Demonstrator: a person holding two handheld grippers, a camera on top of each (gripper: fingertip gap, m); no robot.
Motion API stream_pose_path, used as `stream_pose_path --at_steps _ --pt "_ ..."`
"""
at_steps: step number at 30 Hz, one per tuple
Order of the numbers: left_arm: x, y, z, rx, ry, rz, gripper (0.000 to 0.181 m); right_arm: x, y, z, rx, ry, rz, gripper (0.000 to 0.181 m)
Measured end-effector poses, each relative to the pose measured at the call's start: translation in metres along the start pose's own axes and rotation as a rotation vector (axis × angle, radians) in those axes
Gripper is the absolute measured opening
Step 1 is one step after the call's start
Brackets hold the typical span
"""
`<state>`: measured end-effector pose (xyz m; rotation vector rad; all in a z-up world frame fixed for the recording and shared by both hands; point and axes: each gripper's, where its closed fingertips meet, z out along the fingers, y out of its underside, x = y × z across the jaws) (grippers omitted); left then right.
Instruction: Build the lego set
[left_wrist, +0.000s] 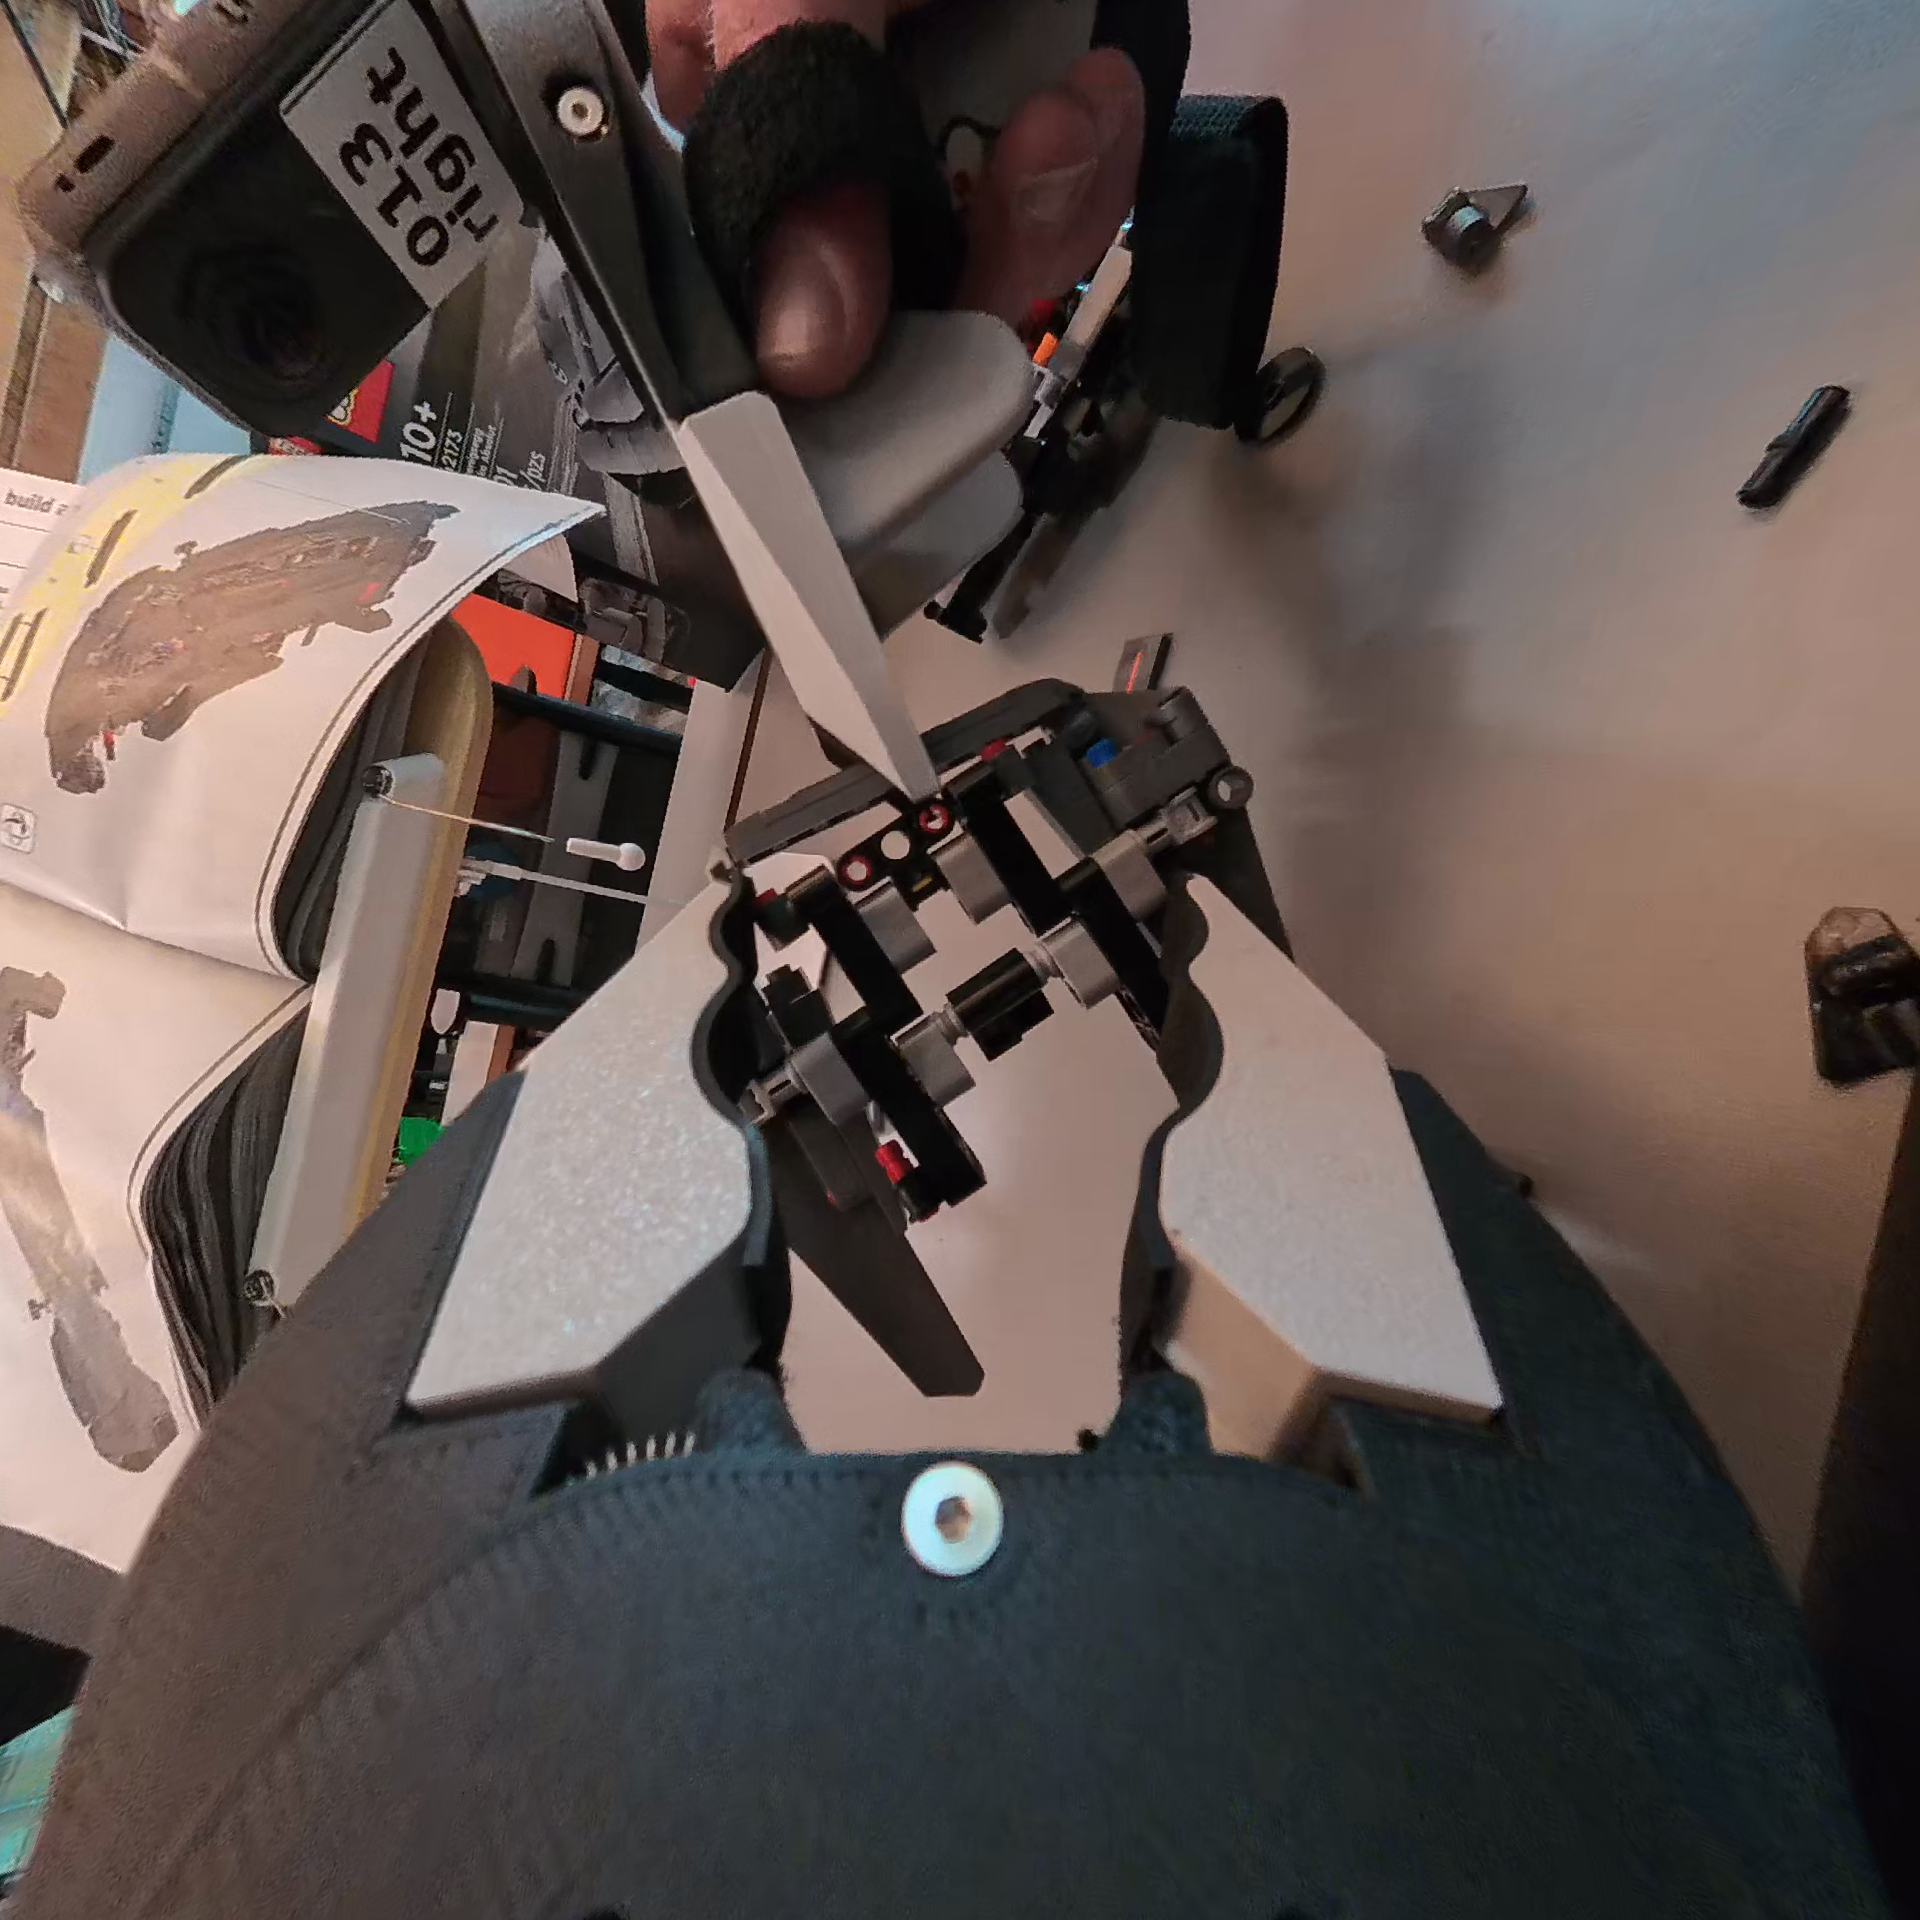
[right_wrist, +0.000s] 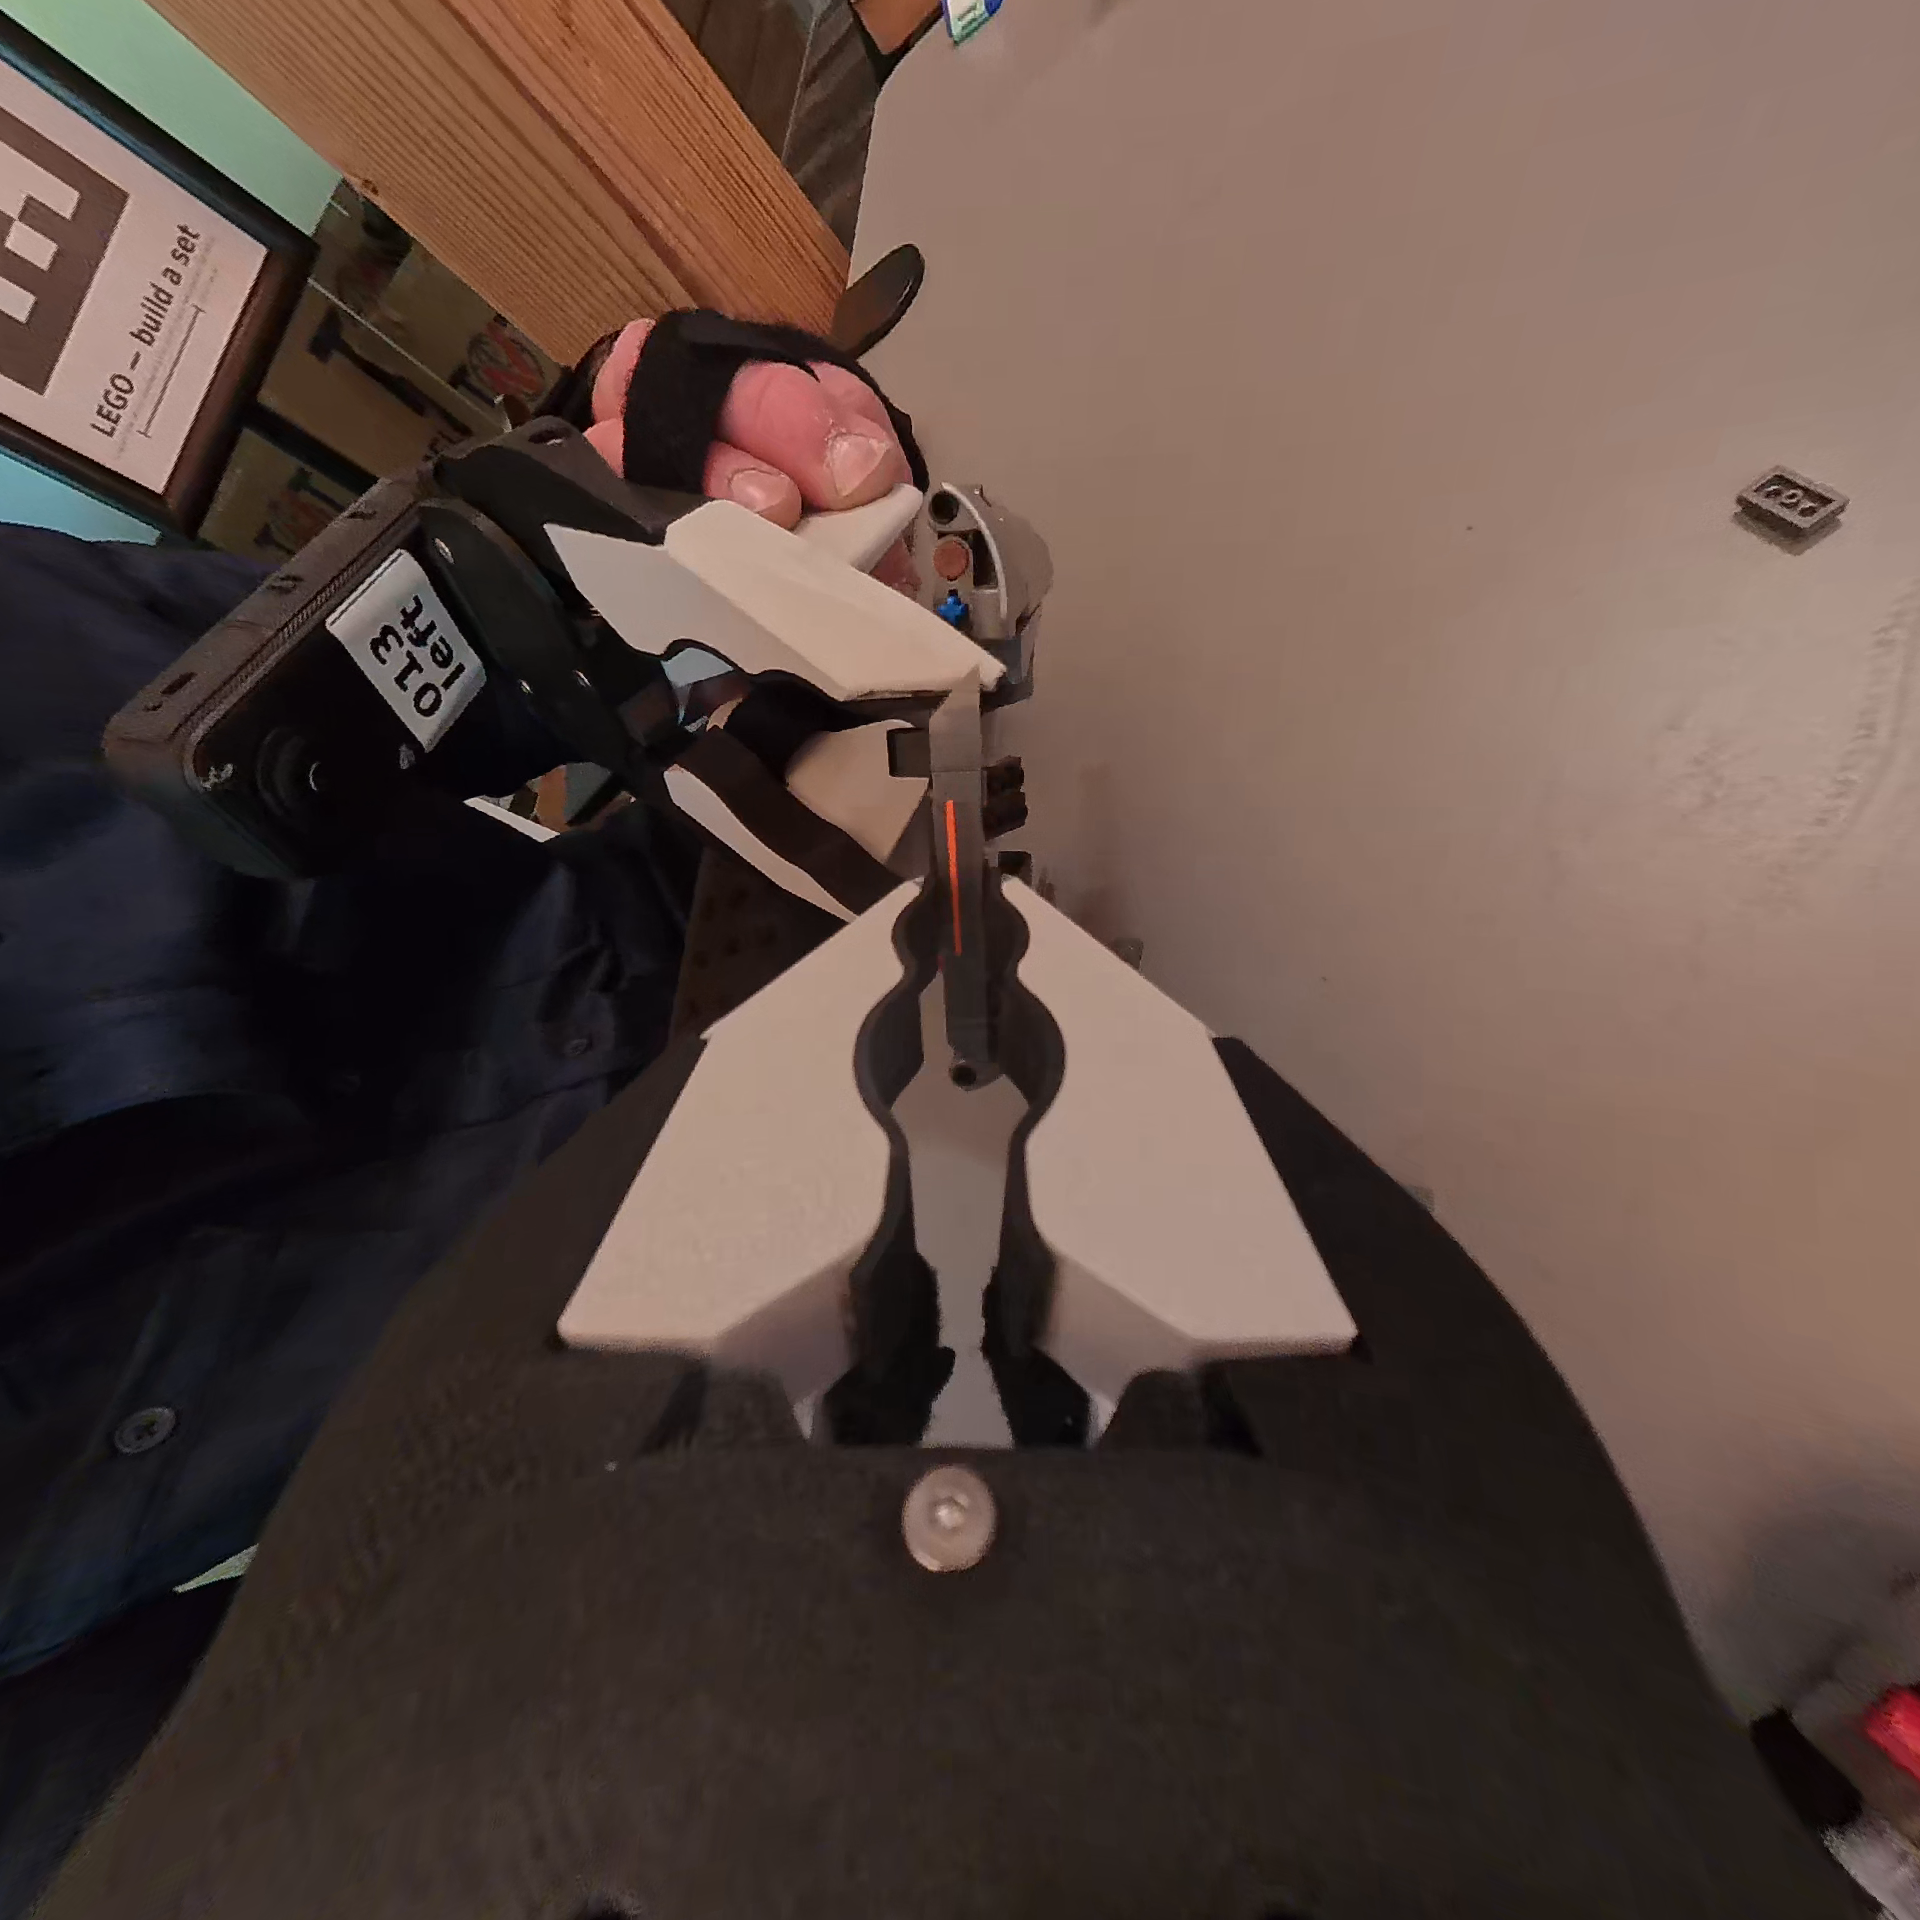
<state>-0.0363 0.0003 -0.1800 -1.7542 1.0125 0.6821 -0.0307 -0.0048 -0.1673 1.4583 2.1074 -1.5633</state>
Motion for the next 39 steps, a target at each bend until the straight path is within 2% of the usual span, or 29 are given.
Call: stream_pose_path --at_steps 6,14,19,28,30,33,35,39 --pt "0.003 0.000 0.000 0.014 0.024 -0.003 0.077 0.001 0.003 0.002 -0.006 -0.017 0.014 0.005" --pt "0.014 0.000 0.001 0.062 0.147 -0.068 0.076 0.004 0.011 0.005 -0.034 -0.029 0.041 0.005" --pt "0.024 0.005 0.006 0.064 0.241 -0.108 0.076 0.013 0.017 0.008 -0.047 -0.016 0.078 0.005" --pt "0.032 0.016 0.014 0.047 0.325 -0.167 0.076 0.030 0.026 0.015 -0.070 0.013 0.141 0.006" --pt "0.039 0.019 0.015 0.037 0.361 -0.161 0.068 0.036 0.030 0.017 -0.086 0.041 0.153 0.006" --pt "0.044 0.024 0.018 0.019 0.391 -0.179 0.066 0.042 0.033 0.019 -0.110 0.082 0.154 0.006" --pt "0.041 0.027 0.020 0.013 0.386 -0.200 0.056 0.045 0.034 0.020 -0.117 0.111 0.153 0.005" --pt "0.039 0.032 0.022 -0.004 0.396 -0.263 0.059 0.050 0.035 0.018 -0.122 0.153 0.160 0.006"
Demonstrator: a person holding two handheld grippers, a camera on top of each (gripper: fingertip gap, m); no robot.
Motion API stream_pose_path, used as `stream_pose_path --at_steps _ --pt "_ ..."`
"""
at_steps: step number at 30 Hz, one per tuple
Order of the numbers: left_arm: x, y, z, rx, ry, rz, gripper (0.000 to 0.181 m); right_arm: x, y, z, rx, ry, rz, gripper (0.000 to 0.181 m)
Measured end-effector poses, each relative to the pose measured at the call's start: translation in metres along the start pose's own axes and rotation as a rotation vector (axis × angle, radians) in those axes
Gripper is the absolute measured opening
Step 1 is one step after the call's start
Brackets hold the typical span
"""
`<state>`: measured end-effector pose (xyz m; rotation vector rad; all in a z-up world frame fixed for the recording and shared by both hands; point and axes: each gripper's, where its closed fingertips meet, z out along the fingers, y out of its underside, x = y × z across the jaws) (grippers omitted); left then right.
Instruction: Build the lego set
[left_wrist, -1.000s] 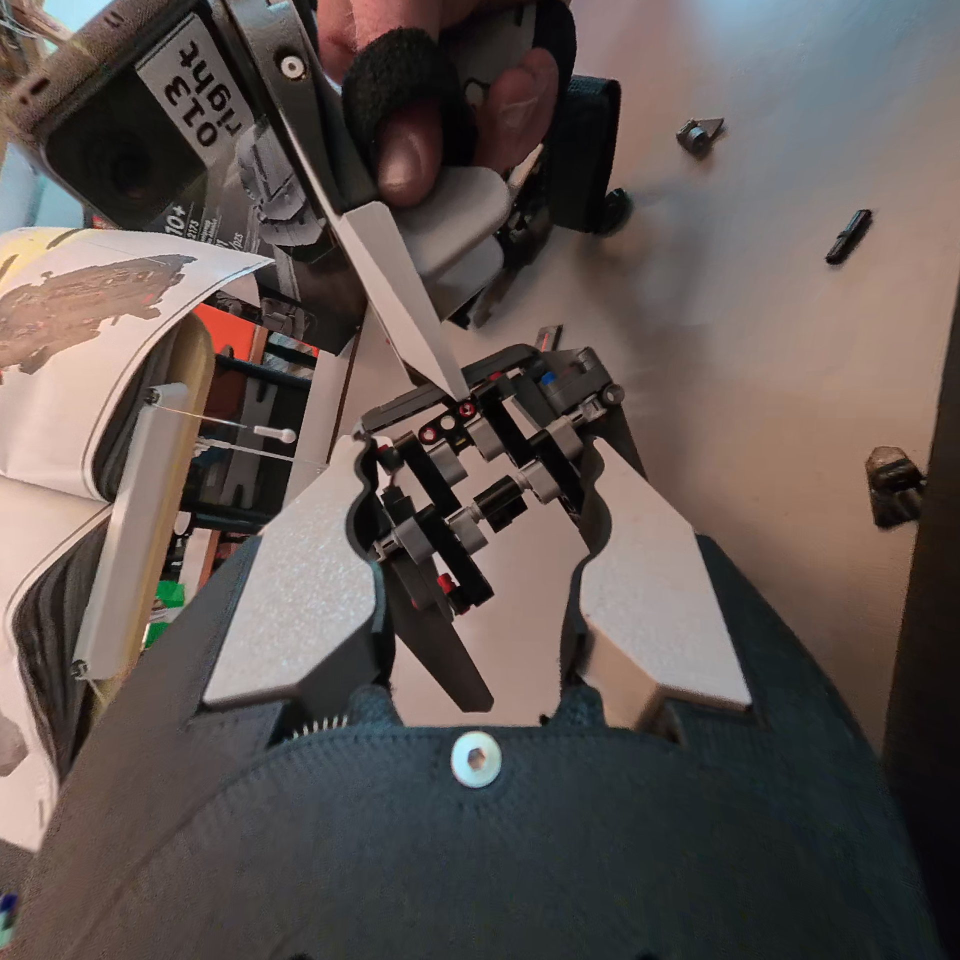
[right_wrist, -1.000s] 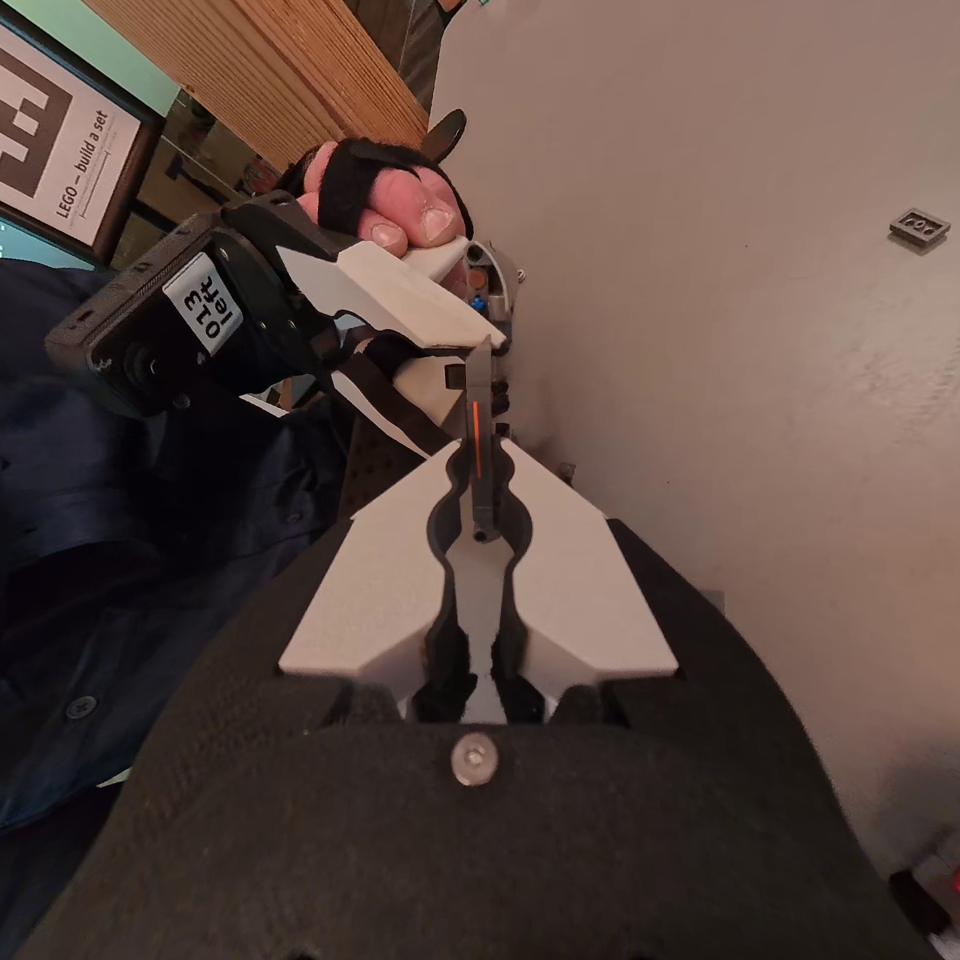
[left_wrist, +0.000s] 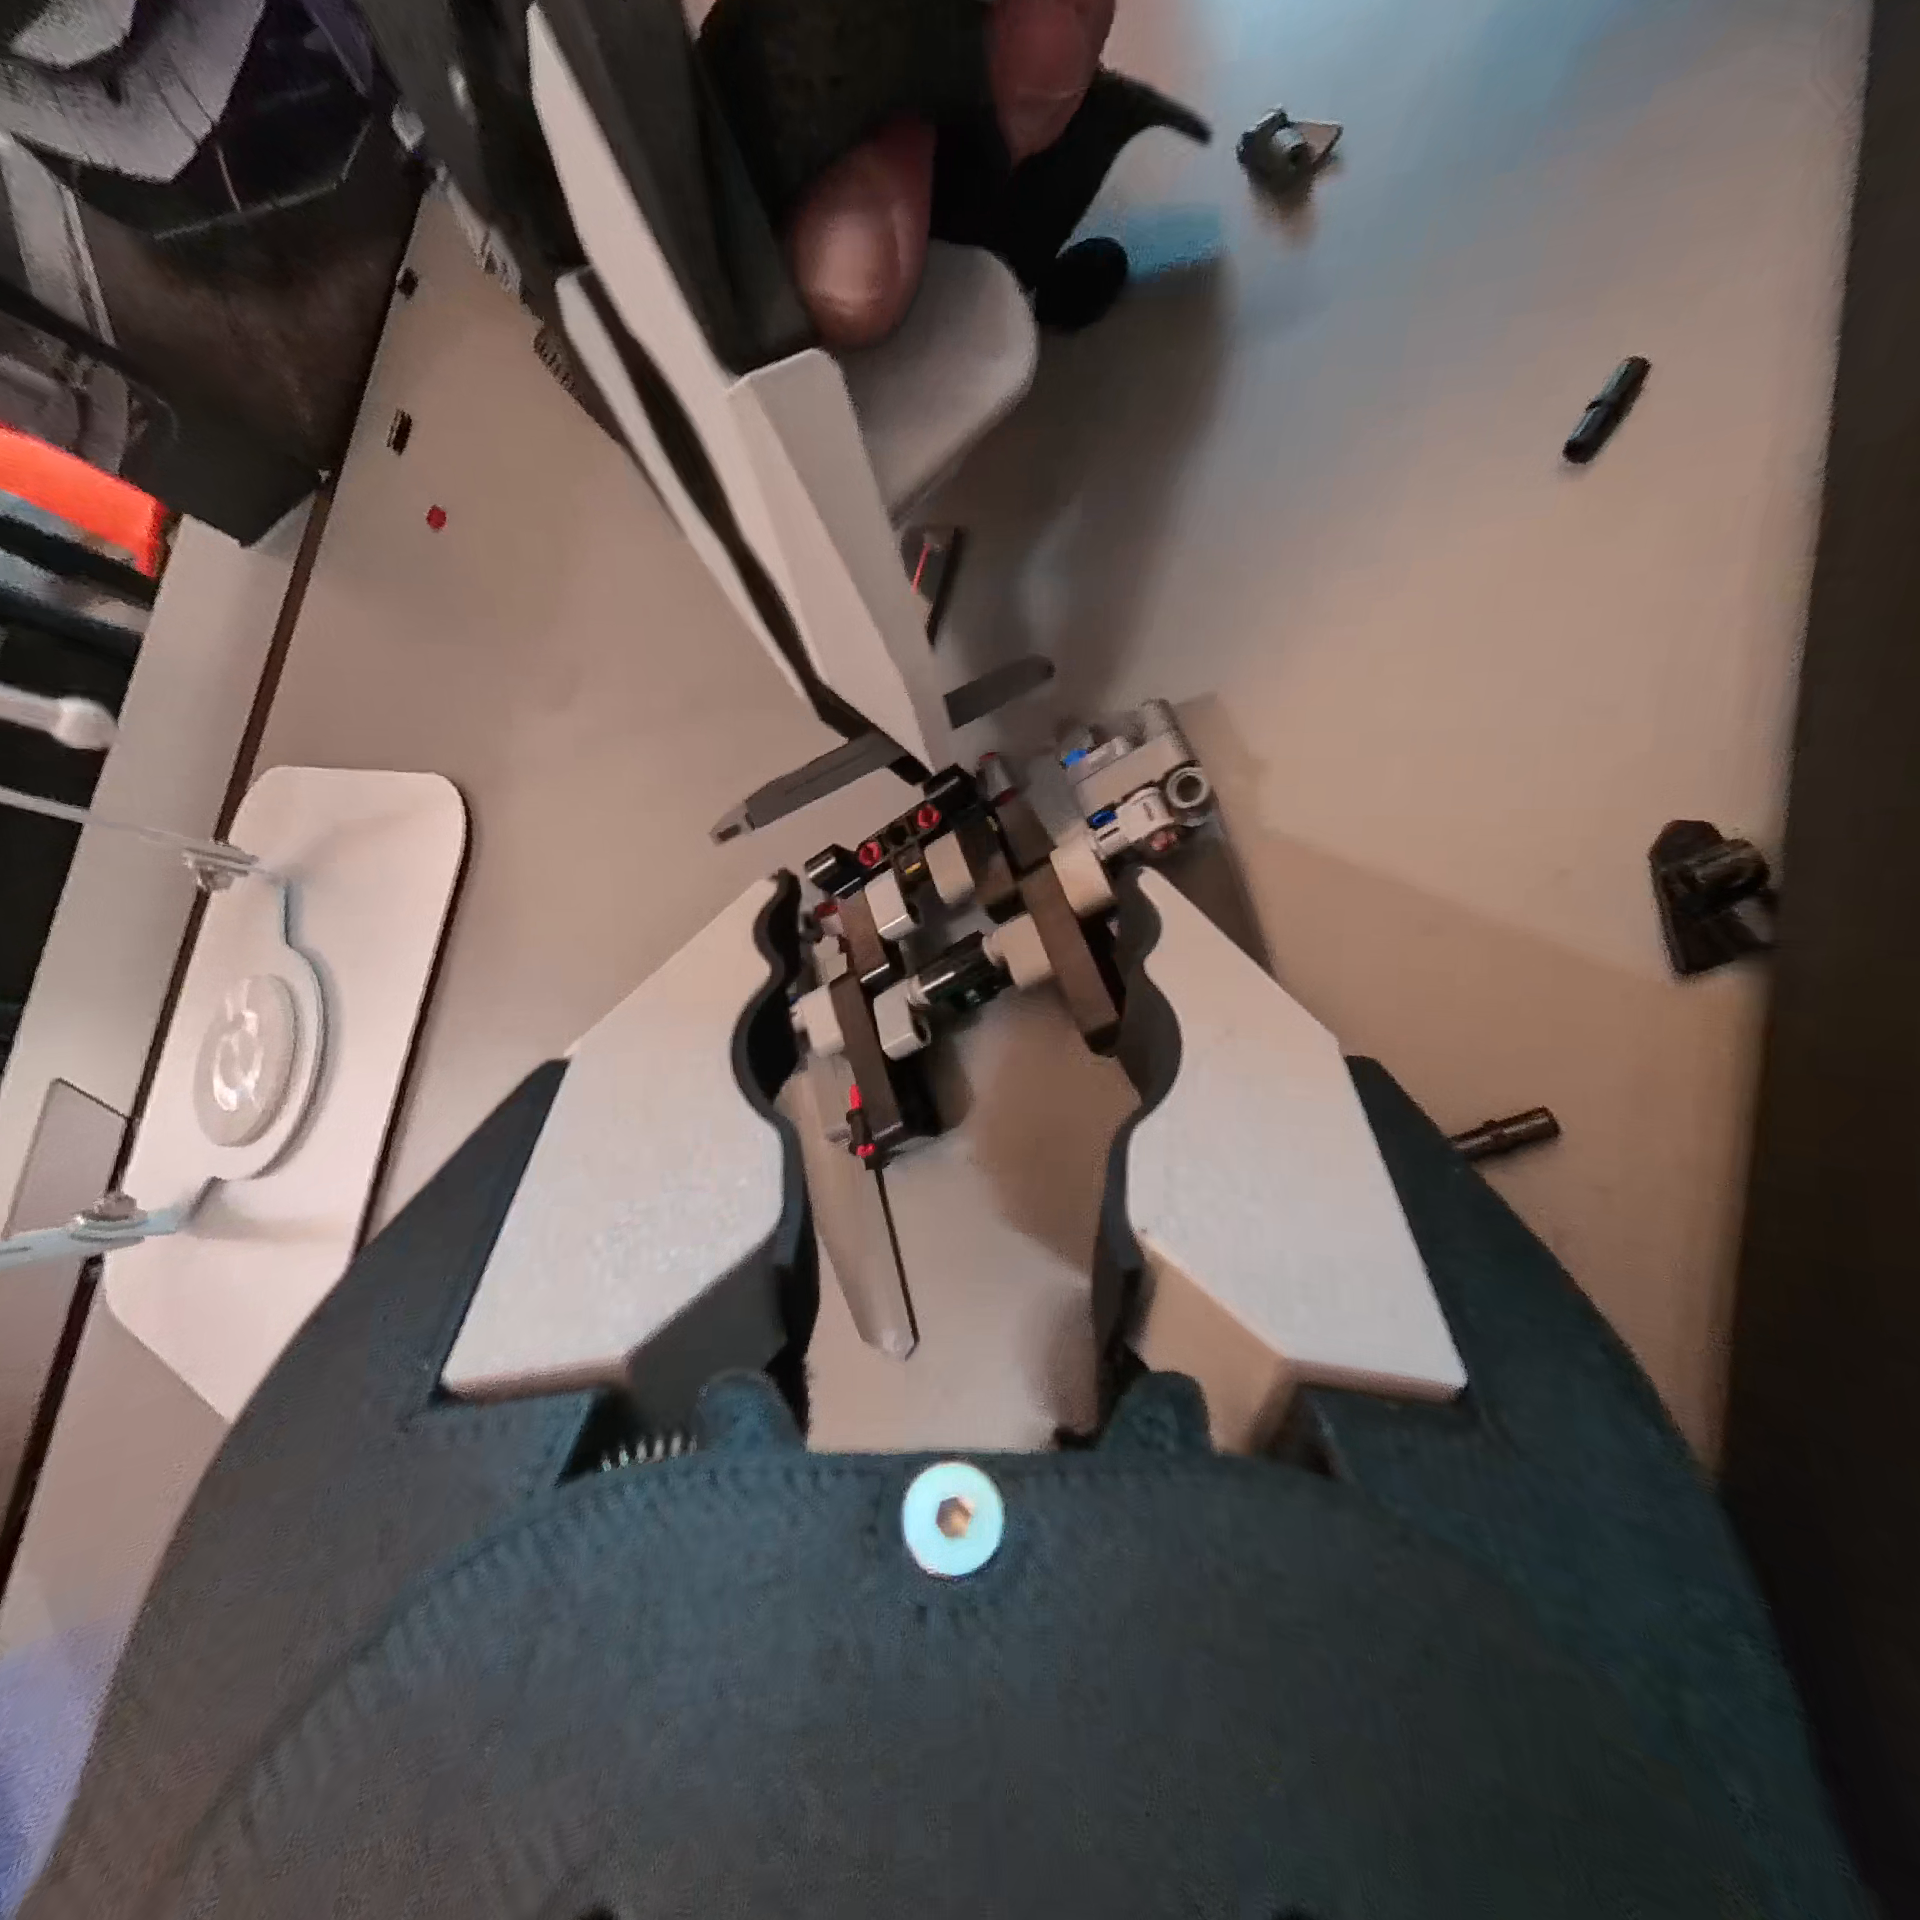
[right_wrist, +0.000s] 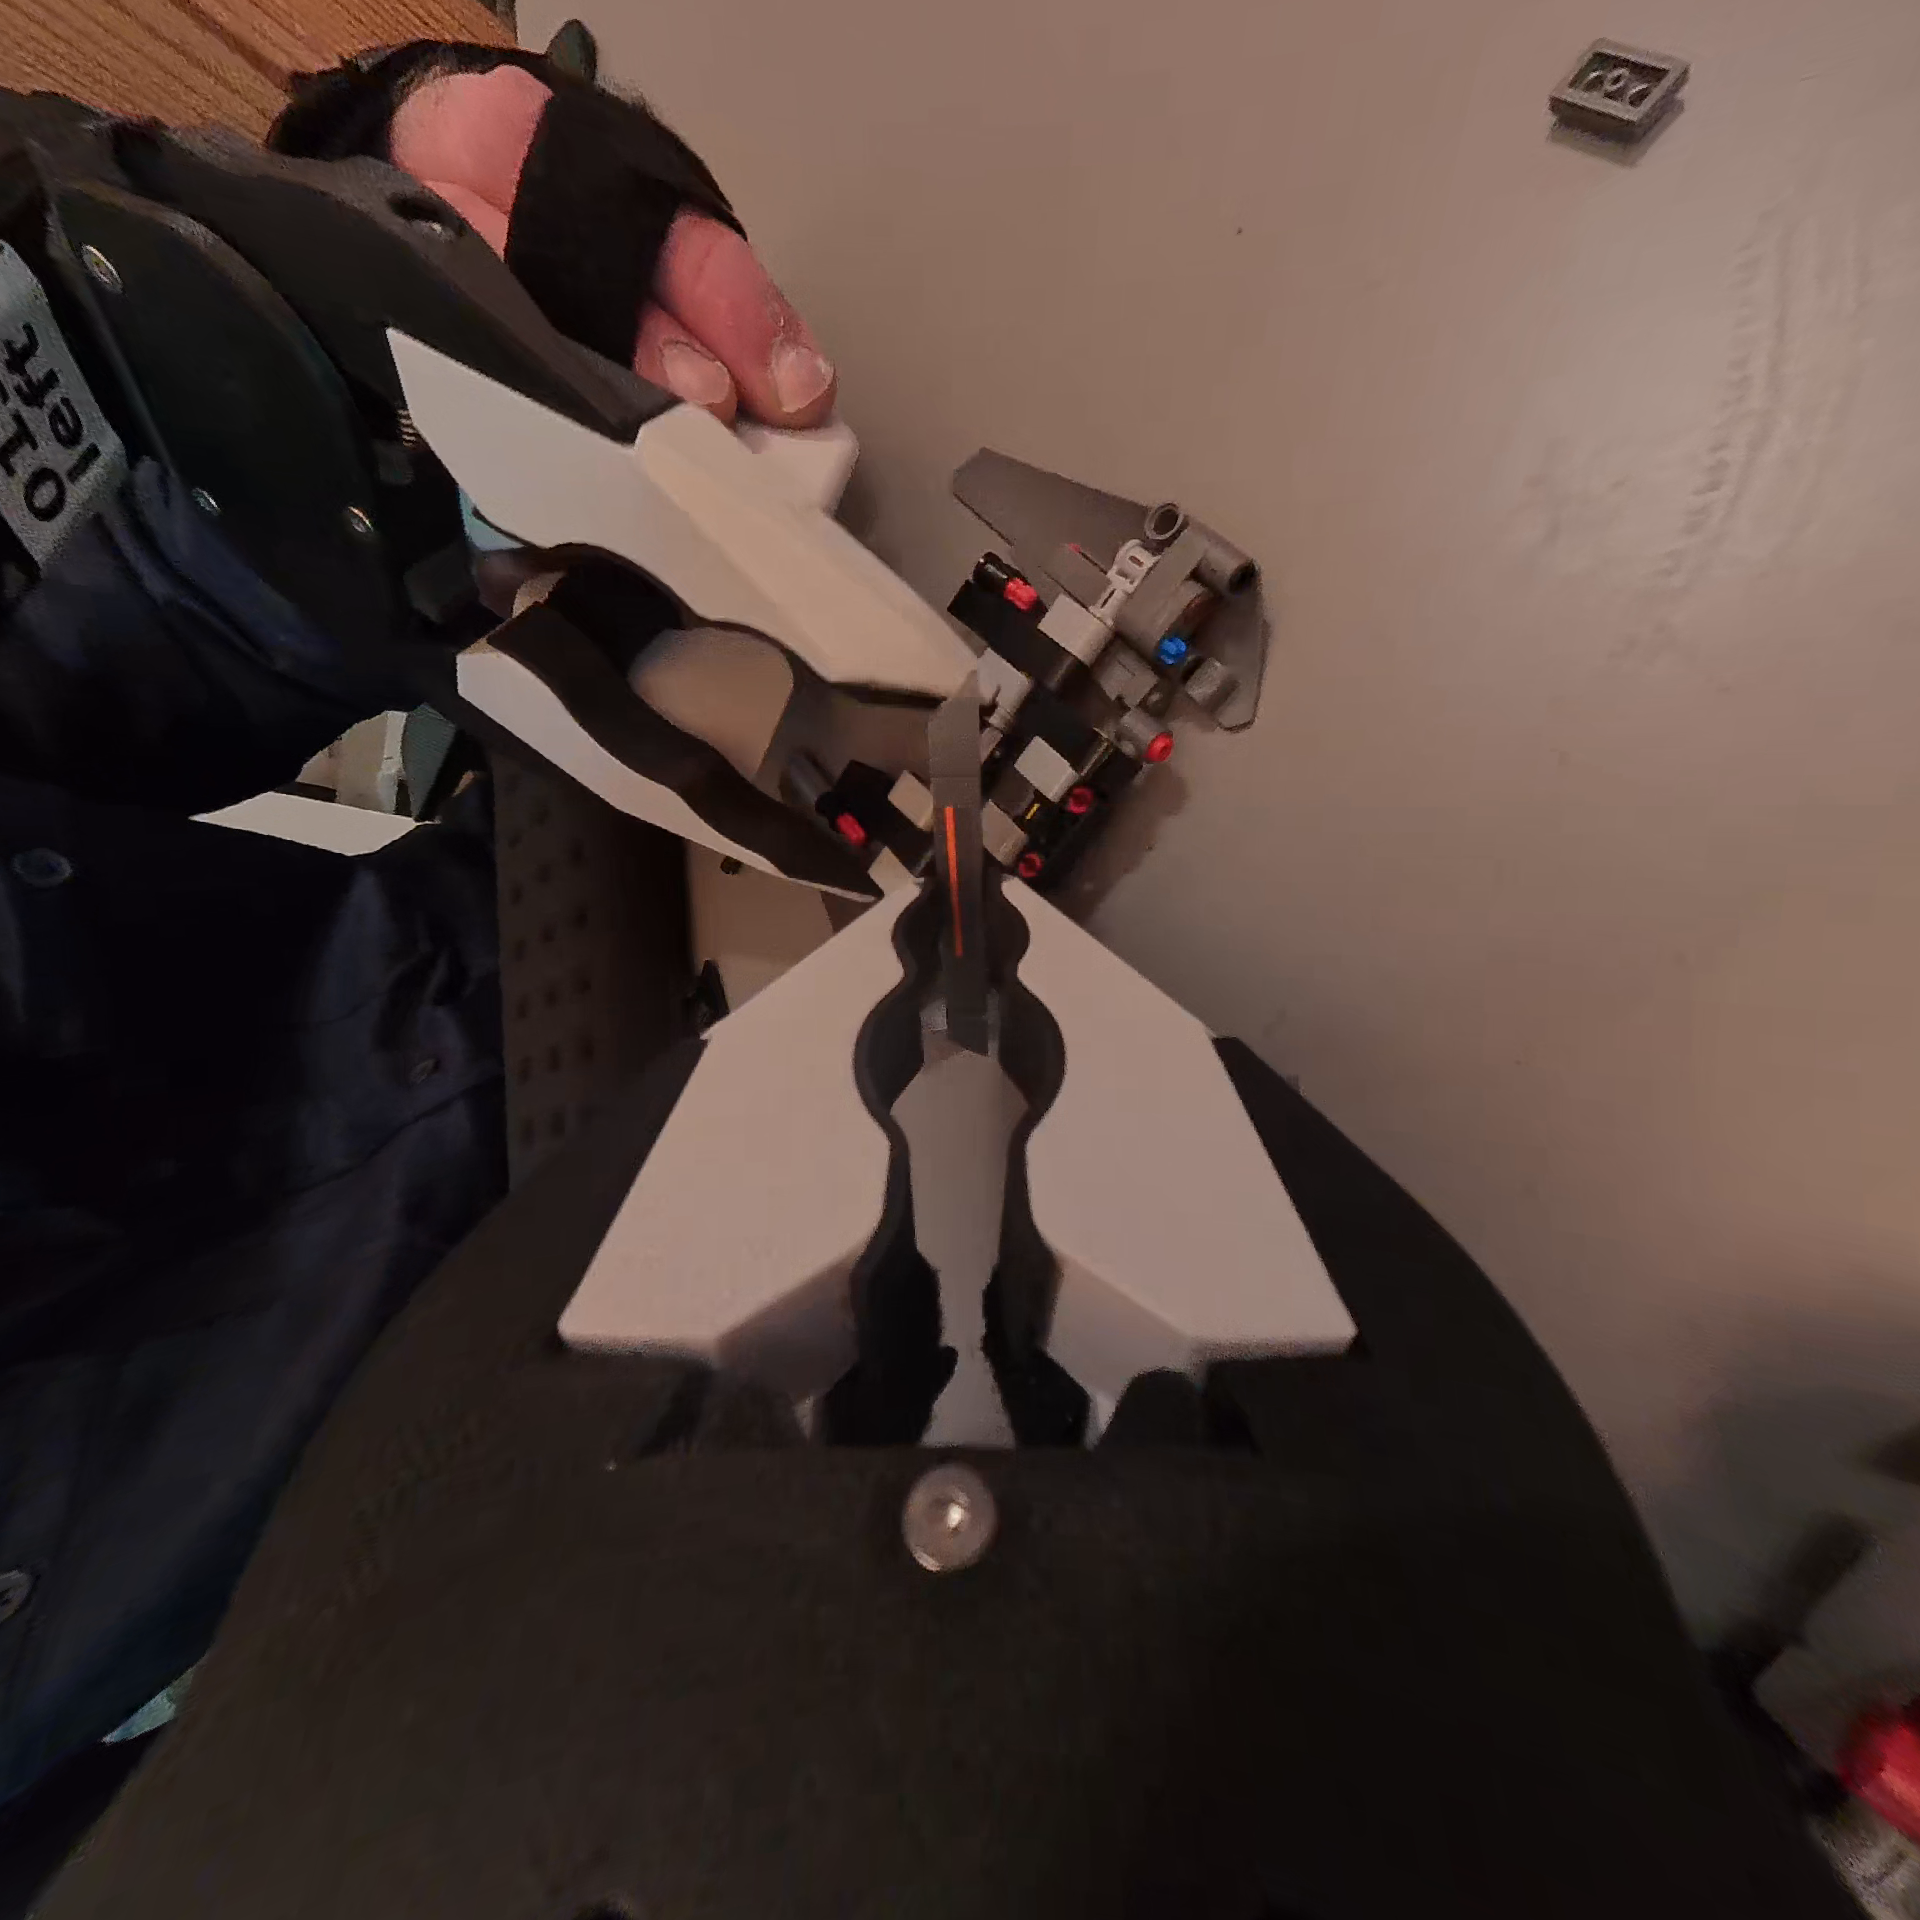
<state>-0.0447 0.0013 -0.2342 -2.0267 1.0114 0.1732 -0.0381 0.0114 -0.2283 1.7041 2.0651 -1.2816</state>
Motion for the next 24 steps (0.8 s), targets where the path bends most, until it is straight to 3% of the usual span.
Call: stream_pose_path --at_steps 3,13,24 --pt "-0.004 0.005 0.000 -0.012 0.017 -0.074 0.064 0.005 0.000 0.000 0.002 0.025 0.019 0.006" --pt "0.003 0.011 0.005 -0.012 0.172 -0.284 0.058 0.016 0.002 0.003 -0.006 0.081 0.069 0.006" --pt "0.009 0.017 -0.005 0.006 0.239 -0.226 0.050 0.010 -0.002 0.009 0.023 0.014 0.115 0.006"
